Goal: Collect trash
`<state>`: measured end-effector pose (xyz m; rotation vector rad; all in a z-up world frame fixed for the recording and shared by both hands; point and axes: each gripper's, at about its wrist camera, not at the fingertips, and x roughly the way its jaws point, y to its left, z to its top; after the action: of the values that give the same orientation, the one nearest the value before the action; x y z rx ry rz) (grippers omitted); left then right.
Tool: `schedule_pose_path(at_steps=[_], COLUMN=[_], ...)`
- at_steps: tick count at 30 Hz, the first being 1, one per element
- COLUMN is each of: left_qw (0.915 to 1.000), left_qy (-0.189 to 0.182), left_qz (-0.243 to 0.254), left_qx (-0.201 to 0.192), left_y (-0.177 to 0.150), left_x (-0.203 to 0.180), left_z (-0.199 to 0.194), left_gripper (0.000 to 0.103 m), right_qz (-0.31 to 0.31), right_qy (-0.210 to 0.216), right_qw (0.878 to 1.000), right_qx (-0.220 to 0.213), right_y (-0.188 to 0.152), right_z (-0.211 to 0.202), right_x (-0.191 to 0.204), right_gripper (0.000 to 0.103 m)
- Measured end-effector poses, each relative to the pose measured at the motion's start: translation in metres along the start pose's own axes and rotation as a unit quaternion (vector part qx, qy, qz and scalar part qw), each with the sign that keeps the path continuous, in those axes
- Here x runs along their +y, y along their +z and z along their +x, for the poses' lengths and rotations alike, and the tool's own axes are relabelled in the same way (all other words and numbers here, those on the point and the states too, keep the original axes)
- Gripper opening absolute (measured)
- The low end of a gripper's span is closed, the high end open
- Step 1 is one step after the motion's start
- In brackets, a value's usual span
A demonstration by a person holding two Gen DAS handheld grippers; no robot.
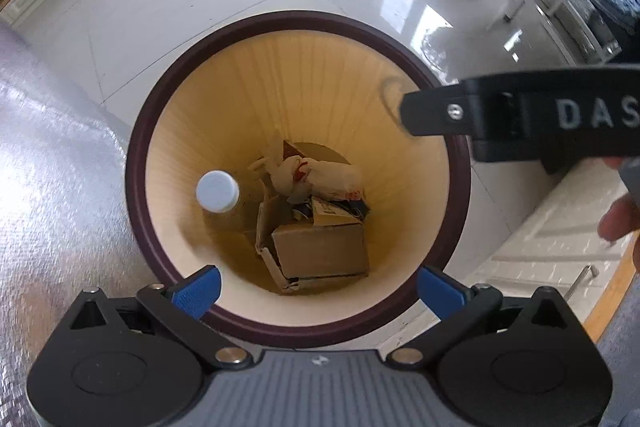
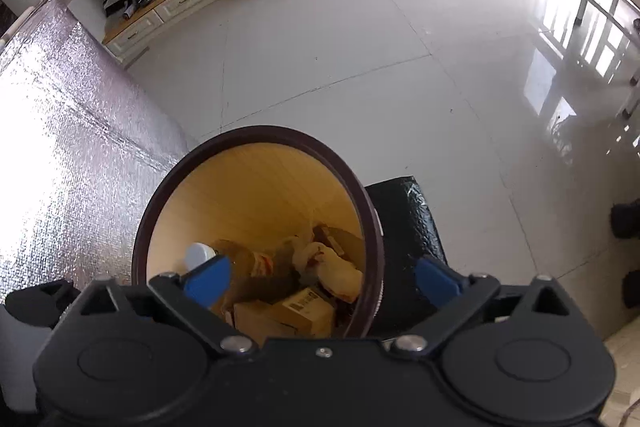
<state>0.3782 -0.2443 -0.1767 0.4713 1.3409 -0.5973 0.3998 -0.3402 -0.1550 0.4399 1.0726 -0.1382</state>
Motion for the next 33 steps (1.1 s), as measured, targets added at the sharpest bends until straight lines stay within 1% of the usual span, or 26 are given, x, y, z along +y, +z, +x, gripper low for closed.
schedule_pose_path(at_steps=[3,7,13,16,20,23,26,30,33], left_qw=[0.9998,0.9991,0.9976,0.9963,0.9944,0.9929,0.9904,0.9873,0.9845], left_qy=[0.008,0.002,0.015,0.016,0.016,0.021,0.021,0.029,0.028], left_qz=[-0.017,-0.039,-0.063,-0.076,-0.094,-0.101,-0.115,-0.122,-0.132], left_qx=[-0.006,-0.015,-0.026,-0.036,-0.046,-0.06,-0.073,-0.097,-0.112], left_y=[-0.004,-0.013,-0.033,-0.043,-0.055,-0.065,-0.072,-0.088,-0.099], left_x=[0.001,0.0,0.0,0.001,0.004,0.006,0.008,0.005,0.005], left_z=[-0.006,-0.017,-0.033,-0.042,-0.057,-0.072,-0.088,-0.115,-0.131], left_gripper=[0.103,0.103,0.103,0.103,0.103,0.103,0.103,0.103,0.103], right_qz=[-0.001,-0.012,-0.016,-0.013,-0.018,-0.022,-0.024,-0.031,-0.038], right_qy=[-0.004,-0.007,-0.015,-0.015,-0.021,-0.029,-0.028,-0.037,-0.043], right_qw=[1.0,1.0,0.999,0.999,0.999,0.998,0.998,0.997,0.996], right_qx=[-0.008,-0.017,-0.029,-0.04,-0.043,-0.043,-0.049,-0.058,-0.063], right_y=[-0.003,-0.01,-0.018,-0.024,-0.032,-0.037,-0.043,-0.052,-0.06], right_z=[-0.009,-0.022,-0.047,-0.062,-0.075,-0.085,-0.1,-0.121,-0.136], right_x=[0.001,0.005,0.009,0.01,0.011,0.013,0.011,0.008,0.006], right_gripper=[0.103,0.103,0.103,0.103,0.103,0.103,0.103,0.103,0.103])
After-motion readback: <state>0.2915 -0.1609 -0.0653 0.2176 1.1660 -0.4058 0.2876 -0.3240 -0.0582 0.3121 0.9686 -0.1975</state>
